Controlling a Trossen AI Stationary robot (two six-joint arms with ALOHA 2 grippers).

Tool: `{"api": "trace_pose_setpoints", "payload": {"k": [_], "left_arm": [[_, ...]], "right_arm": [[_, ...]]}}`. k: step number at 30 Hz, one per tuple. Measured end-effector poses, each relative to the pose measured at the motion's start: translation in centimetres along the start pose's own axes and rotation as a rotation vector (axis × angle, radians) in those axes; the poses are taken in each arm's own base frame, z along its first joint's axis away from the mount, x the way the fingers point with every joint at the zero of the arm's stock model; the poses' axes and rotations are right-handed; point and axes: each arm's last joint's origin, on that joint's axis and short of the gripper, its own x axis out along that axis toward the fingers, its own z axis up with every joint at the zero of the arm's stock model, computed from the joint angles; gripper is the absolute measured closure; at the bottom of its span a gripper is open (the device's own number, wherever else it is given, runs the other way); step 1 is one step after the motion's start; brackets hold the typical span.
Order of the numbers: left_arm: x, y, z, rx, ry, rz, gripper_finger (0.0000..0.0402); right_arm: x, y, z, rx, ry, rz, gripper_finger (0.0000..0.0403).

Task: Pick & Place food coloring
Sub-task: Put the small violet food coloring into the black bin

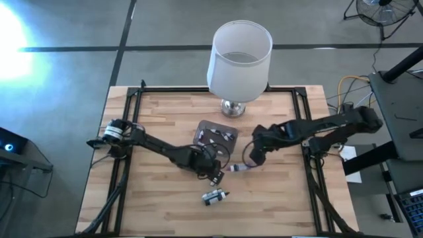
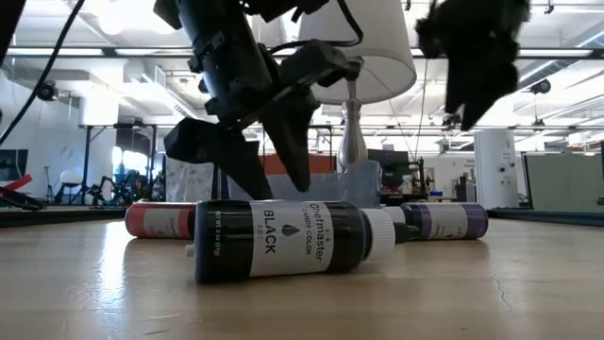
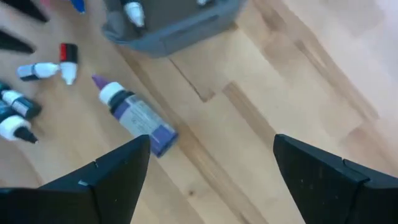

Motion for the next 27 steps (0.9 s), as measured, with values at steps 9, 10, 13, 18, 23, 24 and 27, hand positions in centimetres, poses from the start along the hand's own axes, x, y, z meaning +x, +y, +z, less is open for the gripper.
{"api": "trace_pose_setpoints", "payload": {"k": [9,10,13,18,23,24,27], "left_arm": [[3.2,-1.5,-1.9,-0.061,0.020,-0.045,0.0227],[3.3,-1.5,-2.0,-0.057,0.023,-0.028,0.0227],[3.9,-1.9,-2.0,-0.050,0.033,0.005,0.0227],[4.5,-2.4,-2.0,-0.031,0.026,0.068,0.0233],[4.7,-2.3,-2.0,0.005,0.025,0.101,0.0276],[4.7,-2.2,-1.9,0.006,0.016,0.106,0.0287],[4.8,-2.0,-1.6,0.000,-0.003,0.120,0.0318]], "right_arm": [[0.6,-0.8,-2.2,0.104,-0.048,0.091,0.0076],[0.7,-0.8,-2.3,0.103,-0.050,0.096,0.0076],[0.9,-0.6,-2.2,0.105,-0.059,0.111,0.0076],[1.0,-0.6,-2.2,0.105,-0.066,0.117,0.0077],[1.0,-0.6,-2.2,0.090,-0.067,0.115,0.0077],[1.1,-0.6,-2.2,0.087,-0.068,0.116,0.0077],[1.1,-0.6,-2.3,0.072,-0.069,0.115,0.0077]]}}
